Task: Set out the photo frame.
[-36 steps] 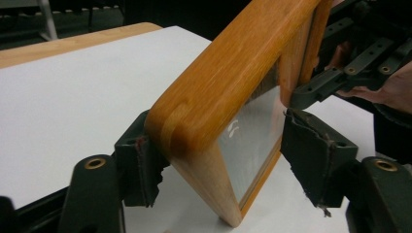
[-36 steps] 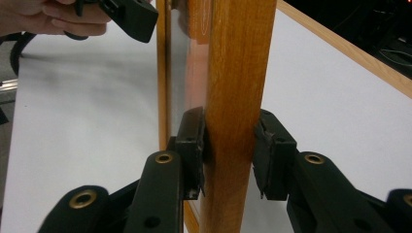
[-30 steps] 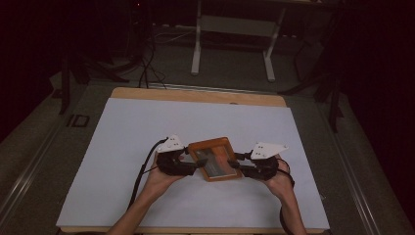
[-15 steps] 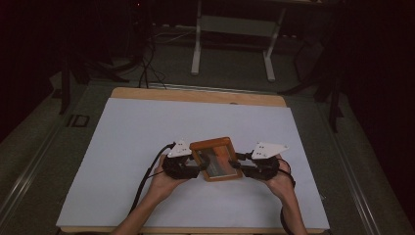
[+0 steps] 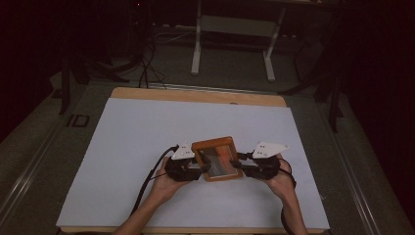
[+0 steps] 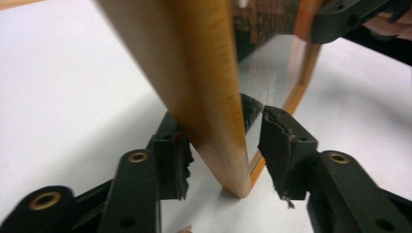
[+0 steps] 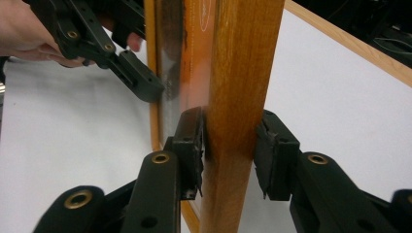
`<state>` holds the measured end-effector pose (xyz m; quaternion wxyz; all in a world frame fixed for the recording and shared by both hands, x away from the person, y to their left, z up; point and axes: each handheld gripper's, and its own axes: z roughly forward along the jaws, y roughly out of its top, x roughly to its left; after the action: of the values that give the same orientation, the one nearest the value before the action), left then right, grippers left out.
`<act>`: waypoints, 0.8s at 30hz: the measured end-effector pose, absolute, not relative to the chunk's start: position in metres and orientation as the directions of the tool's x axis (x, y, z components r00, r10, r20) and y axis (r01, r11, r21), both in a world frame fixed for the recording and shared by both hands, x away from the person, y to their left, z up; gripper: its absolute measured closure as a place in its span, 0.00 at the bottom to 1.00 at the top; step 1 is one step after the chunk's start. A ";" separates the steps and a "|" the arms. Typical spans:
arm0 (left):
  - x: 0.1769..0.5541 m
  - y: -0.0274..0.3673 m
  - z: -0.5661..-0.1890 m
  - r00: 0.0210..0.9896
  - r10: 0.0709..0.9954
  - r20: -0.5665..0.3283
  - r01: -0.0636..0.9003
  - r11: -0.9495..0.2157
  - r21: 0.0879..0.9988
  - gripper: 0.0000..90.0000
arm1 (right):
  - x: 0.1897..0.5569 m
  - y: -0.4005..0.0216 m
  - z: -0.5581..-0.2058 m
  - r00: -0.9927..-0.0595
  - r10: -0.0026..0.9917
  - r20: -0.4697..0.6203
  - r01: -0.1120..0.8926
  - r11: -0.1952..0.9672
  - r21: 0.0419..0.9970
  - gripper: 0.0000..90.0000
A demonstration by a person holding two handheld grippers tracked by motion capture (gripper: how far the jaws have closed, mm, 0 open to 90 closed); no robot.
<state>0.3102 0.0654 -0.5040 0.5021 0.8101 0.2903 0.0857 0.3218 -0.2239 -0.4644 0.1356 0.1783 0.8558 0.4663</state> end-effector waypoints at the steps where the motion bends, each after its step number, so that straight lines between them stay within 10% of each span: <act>1: 0.310 0.066 -0.504 0.819 0.551 -0.156 0.384 -0.326 0.864 0.64 | 0.322 -0.225 -0.465 -0.899 0.434 -0.062 0.182 0.500 0.847 0.71; 24: 0.312 0.075 -0.495 0.821 0.533 -0.205 0.414 -0.308 0.856 0.71 | 0.327 -0.223 -0.468 -0.902 0.431 -0.020 0.221 0.502 0.836 0.69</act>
<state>0.3119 0.0749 -0.4954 0.5095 0.8067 0.2935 0.0586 0.3269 -0.2233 -0.4681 0.1136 0.1898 0.8591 0.4615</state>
